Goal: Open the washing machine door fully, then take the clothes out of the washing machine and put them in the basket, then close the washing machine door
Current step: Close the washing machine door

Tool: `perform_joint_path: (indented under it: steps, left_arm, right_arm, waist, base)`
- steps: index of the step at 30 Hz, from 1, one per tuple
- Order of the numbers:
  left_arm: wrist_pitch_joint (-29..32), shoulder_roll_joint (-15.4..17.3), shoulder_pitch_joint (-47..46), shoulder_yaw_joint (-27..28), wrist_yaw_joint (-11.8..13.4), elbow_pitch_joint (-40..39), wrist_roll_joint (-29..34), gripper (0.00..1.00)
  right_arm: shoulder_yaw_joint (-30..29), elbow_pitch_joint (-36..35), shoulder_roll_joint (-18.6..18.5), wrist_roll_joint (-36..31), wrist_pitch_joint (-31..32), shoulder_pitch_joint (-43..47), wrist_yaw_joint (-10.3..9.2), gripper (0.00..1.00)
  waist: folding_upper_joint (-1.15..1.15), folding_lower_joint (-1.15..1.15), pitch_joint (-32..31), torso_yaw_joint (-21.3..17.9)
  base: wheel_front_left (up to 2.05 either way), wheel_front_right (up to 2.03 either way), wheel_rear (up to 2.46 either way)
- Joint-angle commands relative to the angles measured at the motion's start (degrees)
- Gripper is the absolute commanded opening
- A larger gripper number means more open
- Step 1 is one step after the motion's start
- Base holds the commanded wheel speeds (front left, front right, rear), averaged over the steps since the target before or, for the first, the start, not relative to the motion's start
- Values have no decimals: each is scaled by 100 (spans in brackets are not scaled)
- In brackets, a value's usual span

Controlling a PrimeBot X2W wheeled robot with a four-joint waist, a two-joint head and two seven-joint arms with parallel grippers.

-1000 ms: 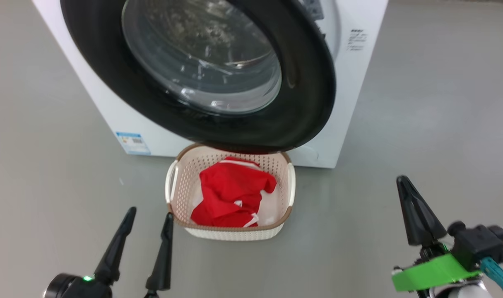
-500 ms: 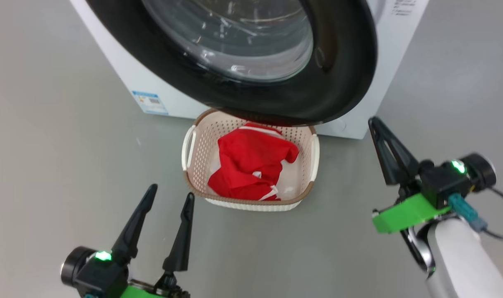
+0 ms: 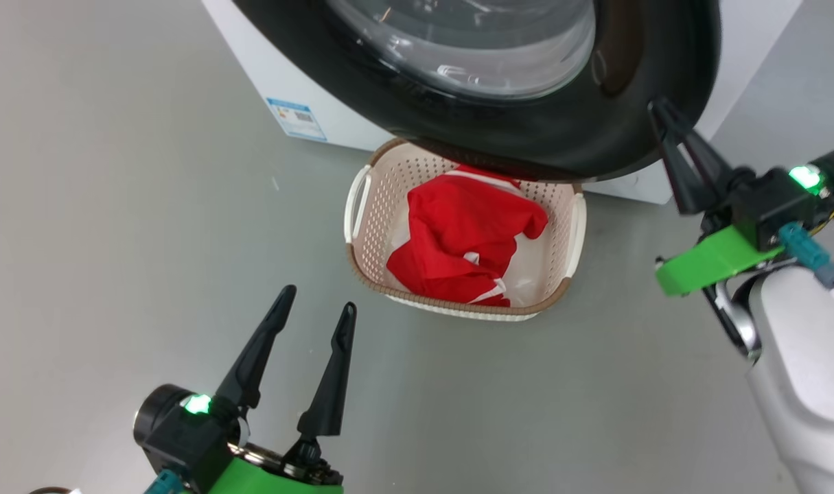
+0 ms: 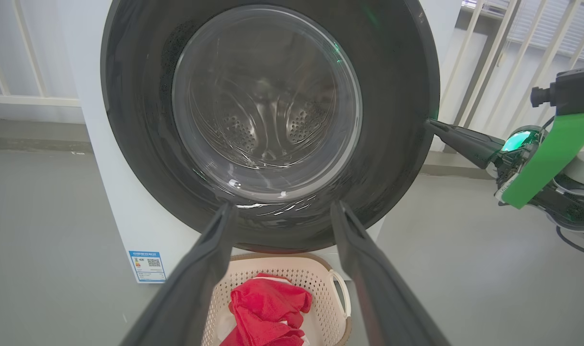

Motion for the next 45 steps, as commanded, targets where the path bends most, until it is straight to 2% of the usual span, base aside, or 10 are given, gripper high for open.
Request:
perform_joint_path:
  steps: [1, 19, 30, 37, 45]
  left_arm:
    - [-35, 32, -147, 158, -30, -169, -32, 100]
    - [-35, 32, -303, 198, -33, -195, -67, 100]
    - [-35, 31, -443, 151, -34, -199, -110, 100]
    - [-35, 31, -508, 130, -35, -161, -133, 100]
    - [-35, 31, -524, 126, -31, -86, -141, 100]
  right_arm:
    - [117, -89, -11, 62, -36, -155, 34, 0]
    - [-83, 908, -73, -190, -36, -1778, 34, 0]
    - [-177, 1653, -169, -436, -36, -2792, 34, 0]
    - [-205, 1855, -145, -565, -36, -3085, 34, 0]
    - [-164, 1824, -49, -588, -36, -3006, 34, 0]
  waist:
    - [0, 0, 135, 112]
    - [0, 0, 546, -6]
    - [0, 0, 806, 51]
    - [0, 0, 855, 56]
    - [0, 0, 801, -10]
  base:
    - [0, 0, 0]
    - [0, 0, 0]
    - [0, 0, 0]
    - [0, 0, 0]
    - [0, 0, 0]
